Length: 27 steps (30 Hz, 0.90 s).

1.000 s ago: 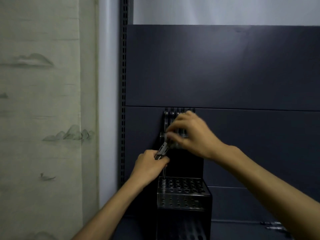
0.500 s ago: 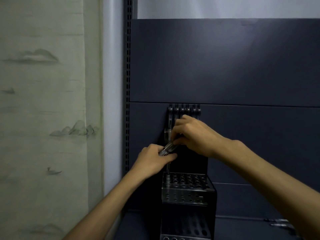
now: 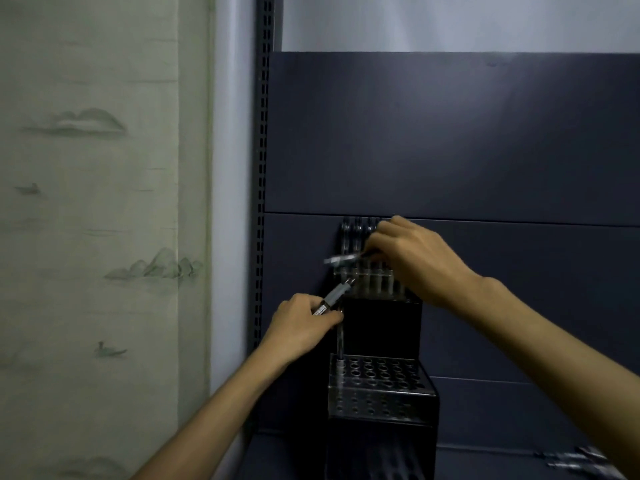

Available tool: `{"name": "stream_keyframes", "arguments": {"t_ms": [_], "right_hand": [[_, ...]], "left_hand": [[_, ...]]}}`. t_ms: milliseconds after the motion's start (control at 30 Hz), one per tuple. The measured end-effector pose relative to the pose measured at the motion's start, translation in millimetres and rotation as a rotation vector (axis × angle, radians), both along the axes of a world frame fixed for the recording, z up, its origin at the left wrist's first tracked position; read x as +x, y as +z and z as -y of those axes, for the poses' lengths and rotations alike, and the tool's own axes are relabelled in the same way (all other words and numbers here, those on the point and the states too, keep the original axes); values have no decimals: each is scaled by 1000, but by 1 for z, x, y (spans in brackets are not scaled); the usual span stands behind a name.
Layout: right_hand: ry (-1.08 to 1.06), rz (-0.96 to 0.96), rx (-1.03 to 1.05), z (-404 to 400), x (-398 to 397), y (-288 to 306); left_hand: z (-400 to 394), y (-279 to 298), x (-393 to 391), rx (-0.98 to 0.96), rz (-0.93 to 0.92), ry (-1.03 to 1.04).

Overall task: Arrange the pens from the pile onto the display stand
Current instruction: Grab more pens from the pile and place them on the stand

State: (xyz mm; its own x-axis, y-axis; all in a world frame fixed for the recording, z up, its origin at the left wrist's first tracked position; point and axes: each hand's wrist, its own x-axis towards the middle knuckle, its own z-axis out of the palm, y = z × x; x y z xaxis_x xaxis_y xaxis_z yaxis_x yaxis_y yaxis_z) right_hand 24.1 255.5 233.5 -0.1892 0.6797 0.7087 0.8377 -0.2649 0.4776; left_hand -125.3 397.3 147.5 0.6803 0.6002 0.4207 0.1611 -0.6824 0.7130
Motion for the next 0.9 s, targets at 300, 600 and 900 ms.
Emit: {"name": "stream_keyframes", "arguments": {"t_ms": [300, 600, 900], "right_hand": [[217, -799, 396, -41, 5, 14], [217, -849, 361, -65, 6, 3], [156, -807, 325, -67, -2, 4]], "left_hand": [[-5, -2, -6, -11, 76, -13], [-15, -6, -13, -9, 95, 10], [-16, -8, -15, 7, 79, -8]]}}
